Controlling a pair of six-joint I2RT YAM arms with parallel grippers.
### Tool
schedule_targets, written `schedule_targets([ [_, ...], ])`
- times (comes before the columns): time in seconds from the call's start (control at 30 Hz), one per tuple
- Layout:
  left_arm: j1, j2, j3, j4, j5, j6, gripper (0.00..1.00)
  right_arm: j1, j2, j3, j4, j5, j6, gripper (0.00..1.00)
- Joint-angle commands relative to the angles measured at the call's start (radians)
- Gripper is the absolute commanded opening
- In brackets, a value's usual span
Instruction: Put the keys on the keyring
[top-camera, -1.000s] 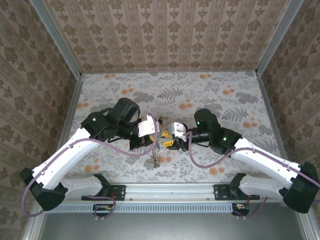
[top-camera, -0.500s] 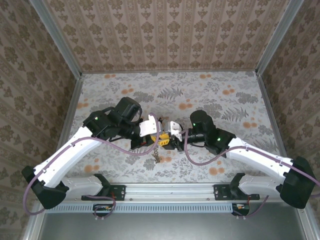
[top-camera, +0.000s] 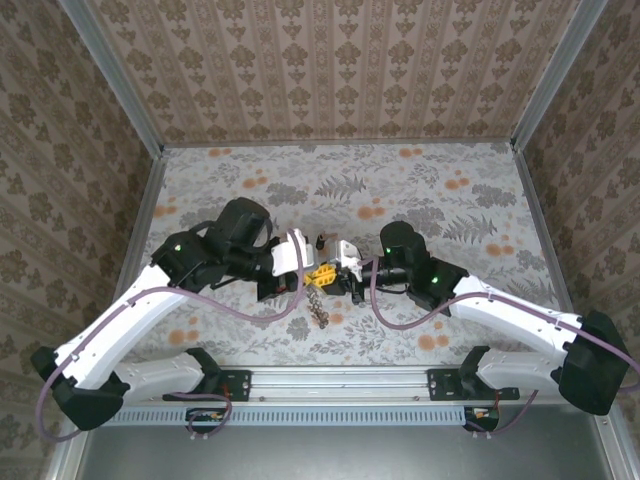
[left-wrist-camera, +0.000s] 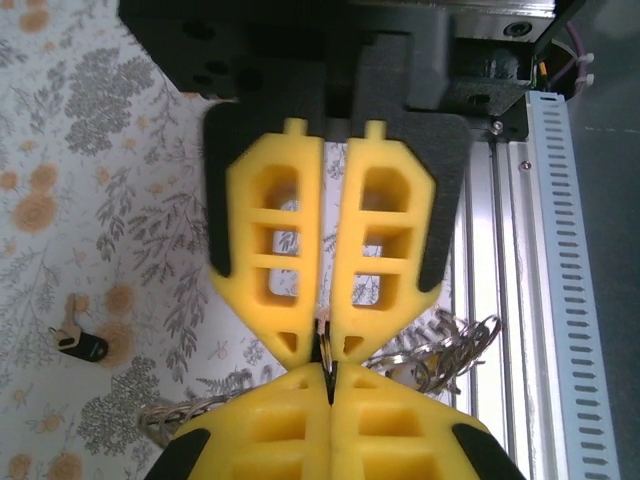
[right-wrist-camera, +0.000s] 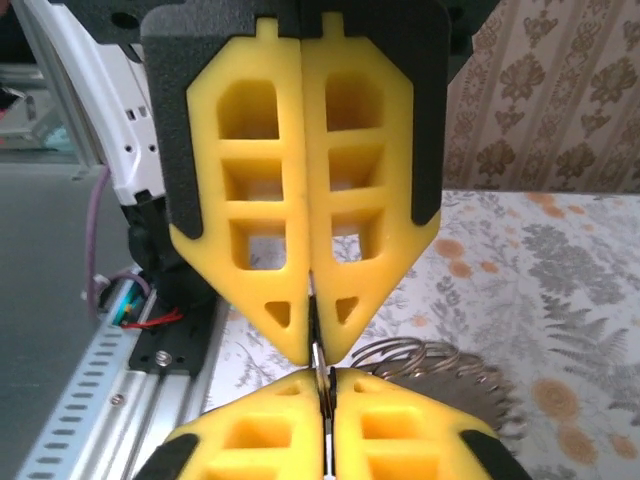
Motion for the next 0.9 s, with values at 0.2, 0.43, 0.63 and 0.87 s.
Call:
schedule_targets([
  [0.2, 0.022, -0.072, -0.024, 0.103, 0.058, -0.063, 0.25, -0.013, -0.007, -0.113, 0.375, -0.042, 0.189, 0.00],
  [0.43, 0.107, -0.193, -0.150, 0.204, 0.192, -0.121, 0.36, -0.020, -0.010, -0.201, 0.752, -0.081, 0.361, 0.00],
  [0.63, 0.163, -0.232, -0.228, 0.367, 0.345, -0.246, 0.41, -0.016, -0.002, -0.226, 0.933, -0.098, 0.455, 0.00],
  [0.87, 0.163, -0.233, -0.239, 0.509, 0.421, -0.326, 0.36, -0.003, -0.004, -0.217, 0.894, -0.105, 0.411, 0.00],
])
